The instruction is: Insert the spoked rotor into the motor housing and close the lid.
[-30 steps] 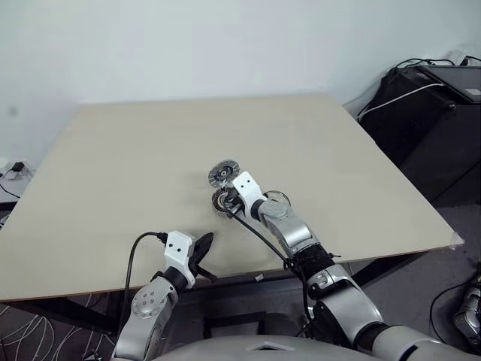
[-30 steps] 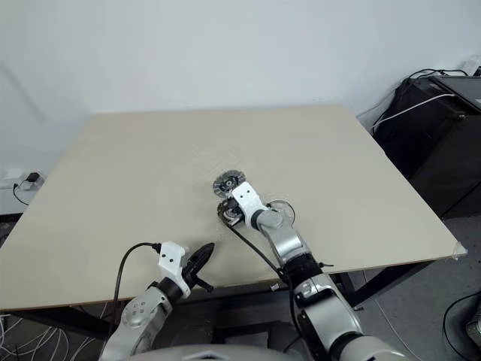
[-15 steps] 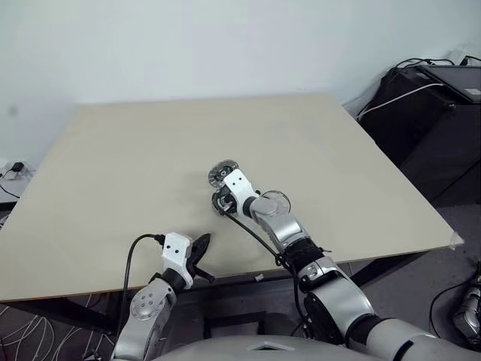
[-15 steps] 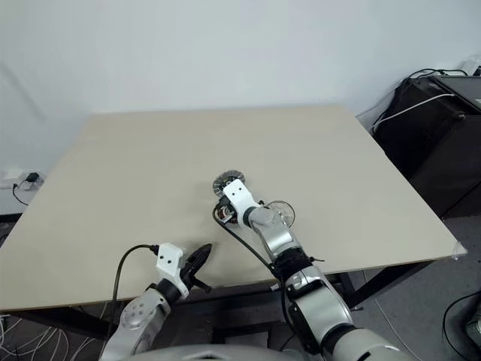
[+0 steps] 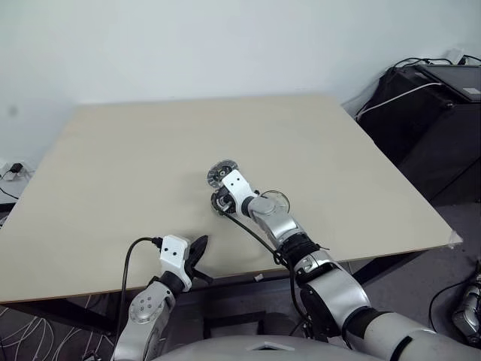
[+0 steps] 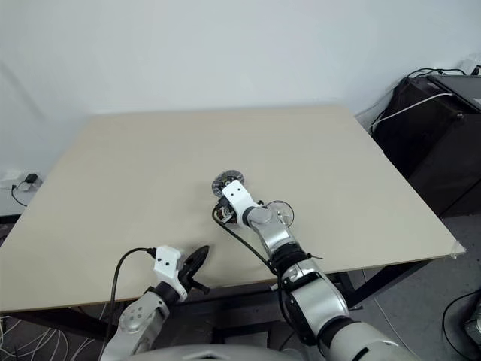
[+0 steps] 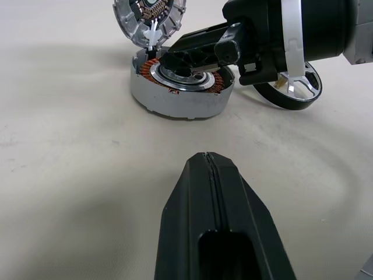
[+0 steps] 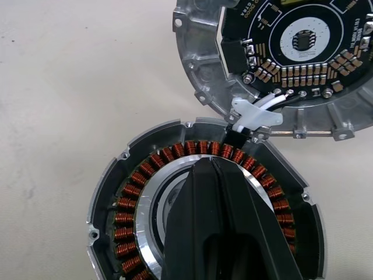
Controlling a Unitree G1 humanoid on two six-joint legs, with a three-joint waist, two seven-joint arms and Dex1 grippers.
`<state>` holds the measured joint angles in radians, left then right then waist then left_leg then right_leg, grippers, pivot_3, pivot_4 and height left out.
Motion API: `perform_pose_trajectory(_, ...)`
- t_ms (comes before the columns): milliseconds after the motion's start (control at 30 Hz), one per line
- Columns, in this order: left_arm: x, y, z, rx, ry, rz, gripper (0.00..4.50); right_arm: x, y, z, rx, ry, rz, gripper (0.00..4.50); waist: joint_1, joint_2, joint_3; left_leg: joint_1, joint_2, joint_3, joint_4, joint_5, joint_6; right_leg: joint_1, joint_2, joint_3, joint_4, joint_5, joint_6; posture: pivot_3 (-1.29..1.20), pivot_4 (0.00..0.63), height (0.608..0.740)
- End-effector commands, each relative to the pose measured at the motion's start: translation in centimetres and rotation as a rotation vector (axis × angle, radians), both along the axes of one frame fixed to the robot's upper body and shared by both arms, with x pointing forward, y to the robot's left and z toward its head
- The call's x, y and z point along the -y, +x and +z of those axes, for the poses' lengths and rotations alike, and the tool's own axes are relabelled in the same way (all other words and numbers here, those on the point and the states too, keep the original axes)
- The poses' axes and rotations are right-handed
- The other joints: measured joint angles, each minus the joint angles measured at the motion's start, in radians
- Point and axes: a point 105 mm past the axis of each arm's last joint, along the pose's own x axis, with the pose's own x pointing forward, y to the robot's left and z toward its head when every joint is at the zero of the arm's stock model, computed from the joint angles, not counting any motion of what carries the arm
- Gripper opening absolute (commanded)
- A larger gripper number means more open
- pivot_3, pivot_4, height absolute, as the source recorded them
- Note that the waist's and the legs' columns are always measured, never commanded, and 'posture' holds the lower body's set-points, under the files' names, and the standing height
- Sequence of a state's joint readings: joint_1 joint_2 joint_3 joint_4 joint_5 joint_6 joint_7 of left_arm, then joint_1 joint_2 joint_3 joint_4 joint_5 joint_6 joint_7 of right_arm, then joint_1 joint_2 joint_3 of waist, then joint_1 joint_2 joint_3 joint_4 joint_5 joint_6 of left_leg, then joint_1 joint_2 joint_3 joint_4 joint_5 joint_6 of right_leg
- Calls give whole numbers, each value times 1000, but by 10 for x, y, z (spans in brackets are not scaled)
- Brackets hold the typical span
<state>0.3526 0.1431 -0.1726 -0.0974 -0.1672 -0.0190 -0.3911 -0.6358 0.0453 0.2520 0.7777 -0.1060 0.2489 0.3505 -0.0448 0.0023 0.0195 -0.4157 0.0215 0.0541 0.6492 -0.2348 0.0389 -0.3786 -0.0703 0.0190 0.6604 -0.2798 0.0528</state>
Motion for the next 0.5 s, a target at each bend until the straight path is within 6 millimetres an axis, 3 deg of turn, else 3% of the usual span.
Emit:
perform_pose_trajectory(33, 4, 6, 18, 74, -9, -5, 0, 5, 10, 25, 87, 59, -19, 32, 1, 0, 0, 0, 0, 0, 0, 0, 0, 0, 0, 0, 0, 0, 0, 0, 0, 740)
perform_pose_trajectory(133, 5, 6, 20, 77, -14, -2, 0, 15, 5, 44, 158, 112, -16, 32, 5, 0, 0, -1, 0, 0, 0, 0, 0, 0, -1, 0, -1, 0, 0, 0, 0, 740)
perform_pose_trajectory(267, 3, 5, 20, 66, -27, 14, 0, 43, -19, 65, 242, 175, -23, 32, 9, 0, 0, -2, 0, 0, -1, 0, 0, -1, -2, 0, -1, -1, 0, 0, 0, 740)
perform_pose_trajectory(500, -6, 5, 21, 66, -3, 15, 0, 139, -56, 77, 251, 202, -286, 32, 17, -1, 1, -3, 0, 0, -1, 0, 0, -2, -3, -1, -2, -1, -1, 0, 0, 740)
